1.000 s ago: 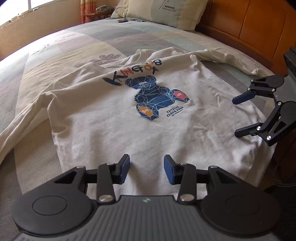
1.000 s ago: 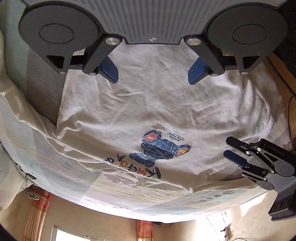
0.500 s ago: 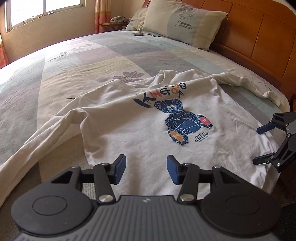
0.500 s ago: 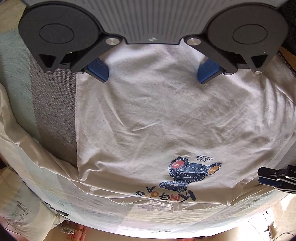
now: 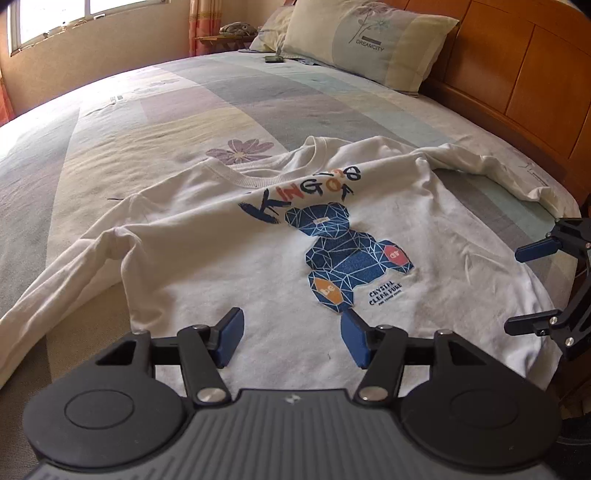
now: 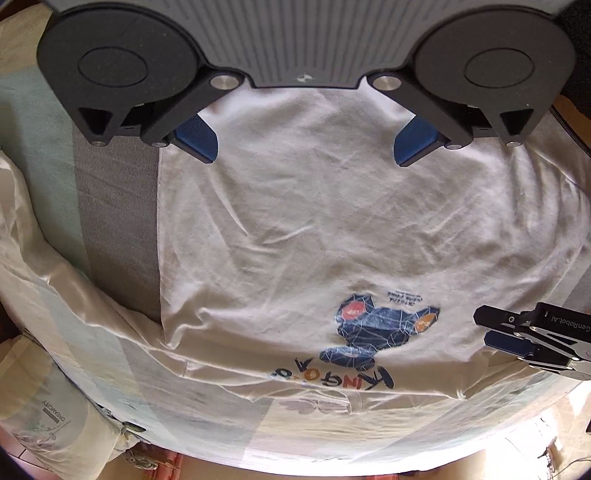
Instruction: Fold clothes
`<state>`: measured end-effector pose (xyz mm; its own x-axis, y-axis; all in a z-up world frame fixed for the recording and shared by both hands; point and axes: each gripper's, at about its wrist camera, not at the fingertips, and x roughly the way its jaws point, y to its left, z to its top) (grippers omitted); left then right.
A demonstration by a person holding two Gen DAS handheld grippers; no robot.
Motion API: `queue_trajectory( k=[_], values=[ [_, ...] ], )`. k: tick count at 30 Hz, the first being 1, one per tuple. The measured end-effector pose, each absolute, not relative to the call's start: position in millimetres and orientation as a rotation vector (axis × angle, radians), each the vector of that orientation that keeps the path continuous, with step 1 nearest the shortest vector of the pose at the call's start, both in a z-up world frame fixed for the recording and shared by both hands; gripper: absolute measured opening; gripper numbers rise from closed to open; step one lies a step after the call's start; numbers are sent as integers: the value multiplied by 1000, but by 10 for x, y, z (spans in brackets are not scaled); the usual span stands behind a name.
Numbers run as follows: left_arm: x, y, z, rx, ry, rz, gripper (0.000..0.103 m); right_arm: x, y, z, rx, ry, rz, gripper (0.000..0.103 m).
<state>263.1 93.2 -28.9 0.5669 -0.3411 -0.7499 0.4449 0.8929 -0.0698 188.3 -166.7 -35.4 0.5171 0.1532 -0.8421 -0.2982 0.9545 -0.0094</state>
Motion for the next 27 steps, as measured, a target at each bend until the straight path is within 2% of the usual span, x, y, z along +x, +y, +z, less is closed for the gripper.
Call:
queue_trajectory(
  k=[5,8,11,14,18,23,27],
  values=[
    [2835,961,-349,-8,889,-338,60,2305,-1690,-125,-124,870,382,103],
    [2853,1022,-527,-112,987,-220,61,2600,-1748,-269,-110,907,438,103],
    [2734,1060,-578,-185,1005,-138,65,2766,-1903,-450,-82,959,481,103],
    [2693,1029,-530,-234,1028,-36,65,2832,-2132,-587,-39,1001,560,103],
    [2810,850,-405,-239,1029,21,64,3003,-2366,-532,28,1041,655,103],
    [3106,566,-286,-167,1000,-11,65,3441,-2581,-409,105,994,639,103],
    [3327,493,-458,-171,1041,-14,65,3728,-2724,-303,237,940,660,103]
  ],
)
